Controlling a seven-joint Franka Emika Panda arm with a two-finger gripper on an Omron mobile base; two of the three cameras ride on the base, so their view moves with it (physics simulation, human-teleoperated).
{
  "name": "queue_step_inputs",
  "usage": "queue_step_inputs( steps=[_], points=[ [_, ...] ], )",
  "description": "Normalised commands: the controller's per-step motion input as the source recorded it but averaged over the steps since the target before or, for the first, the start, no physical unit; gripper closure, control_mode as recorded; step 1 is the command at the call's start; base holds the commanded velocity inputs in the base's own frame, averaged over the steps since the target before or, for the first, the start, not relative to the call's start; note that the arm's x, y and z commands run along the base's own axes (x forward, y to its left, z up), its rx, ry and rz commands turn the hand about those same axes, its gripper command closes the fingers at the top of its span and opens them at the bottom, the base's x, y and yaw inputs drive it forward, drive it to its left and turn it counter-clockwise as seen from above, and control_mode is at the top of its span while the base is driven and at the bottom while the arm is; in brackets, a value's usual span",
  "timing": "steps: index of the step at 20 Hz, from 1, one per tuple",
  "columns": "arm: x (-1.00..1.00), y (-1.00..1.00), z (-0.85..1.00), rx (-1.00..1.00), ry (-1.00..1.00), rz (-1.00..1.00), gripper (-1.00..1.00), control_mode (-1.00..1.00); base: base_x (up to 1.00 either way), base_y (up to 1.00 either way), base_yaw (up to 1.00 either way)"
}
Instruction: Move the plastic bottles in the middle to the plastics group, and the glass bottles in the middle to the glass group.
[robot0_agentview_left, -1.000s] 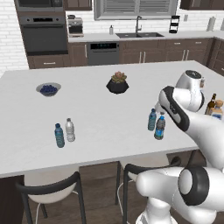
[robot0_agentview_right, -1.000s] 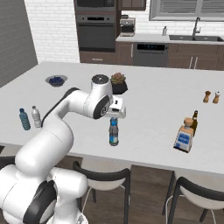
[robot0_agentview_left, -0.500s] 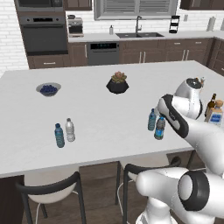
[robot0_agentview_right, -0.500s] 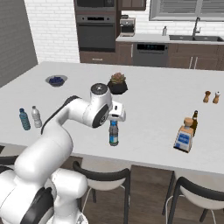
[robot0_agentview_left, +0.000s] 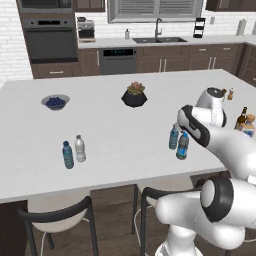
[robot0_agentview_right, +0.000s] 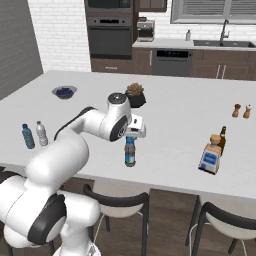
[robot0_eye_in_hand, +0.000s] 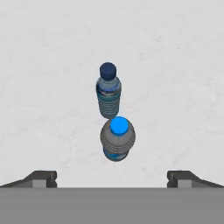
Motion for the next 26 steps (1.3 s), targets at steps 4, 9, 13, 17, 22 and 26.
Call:
queue_step_inputs(
  steps=[4,9,13,17,22,26],
  points=[
    [0.14,-0.06,-0.01,0.00,0.20,0.00,-1.00,-1.00,0.00,0.00,0.00],
    [0.15,0.00,-0.34,0.00,0.11,0.00,-1.00,-1.00,0.00,0.00,0.00],
    [0.06,0.00,-0.42,0.00,0.00,0.01,-1.00,-1.00,0.00,0.00,0.00],
    [0.00,0.00,-0.35,0.00,0.00,0.04,-1.00,-1.00,0.00,0.00,0.00],
    [0.06,0.00,-0.17,0.00,0.00,0.07,-1.00,-1.00,0.00,0.00,0.00],
    [0.18,0.00,-0.06,0.00,-0.03,0.11,-1.00,-1.00,0.00,0.00,0.00]
  ],
)
